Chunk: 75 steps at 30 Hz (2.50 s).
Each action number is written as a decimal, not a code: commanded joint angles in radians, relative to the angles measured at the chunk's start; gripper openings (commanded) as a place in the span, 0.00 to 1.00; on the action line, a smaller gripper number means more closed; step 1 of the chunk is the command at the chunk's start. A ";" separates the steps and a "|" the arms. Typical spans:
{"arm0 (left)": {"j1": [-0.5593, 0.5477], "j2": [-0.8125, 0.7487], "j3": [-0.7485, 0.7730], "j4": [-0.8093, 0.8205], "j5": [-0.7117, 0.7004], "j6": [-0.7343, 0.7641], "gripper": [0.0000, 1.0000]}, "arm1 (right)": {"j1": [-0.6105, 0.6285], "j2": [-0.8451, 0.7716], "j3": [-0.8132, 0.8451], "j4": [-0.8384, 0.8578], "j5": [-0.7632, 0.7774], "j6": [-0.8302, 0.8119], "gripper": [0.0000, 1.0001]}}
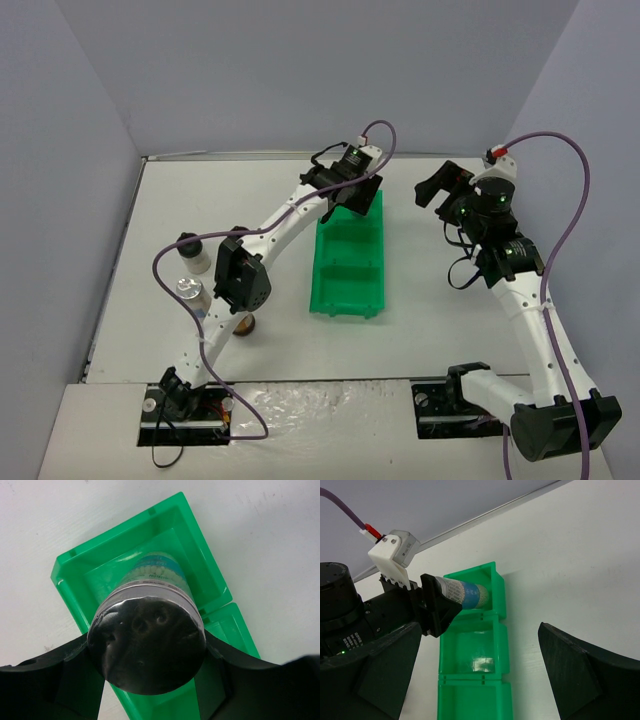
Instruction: Organize the condiment bottles
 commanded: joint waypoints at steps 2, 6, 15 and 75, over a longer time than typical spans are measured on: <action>-0.018 -0.051 0.039 0.070 0.005 0.021 0.00 | 0.010 -0.015 -0.001 0.052 0.018 -0.006 1.00; -0.020 -0.040 0.030 0.068 0.027 0.022 0.00 | 0.011 -0.016 -0.005 0.052 0.022 -0.007 1.00; -0.025 -0.015 0.047 0.043 0.035 0.027 0.05 | 0.016 -0.013 -0.013 0.053 0.027 -0.007 1.00; 0.387 -0.909 -0.893 -0.133 -0.708 -0.448 0.92 | 0.037 -0.003 -0.075 0.090 0.028 -0.021 1.00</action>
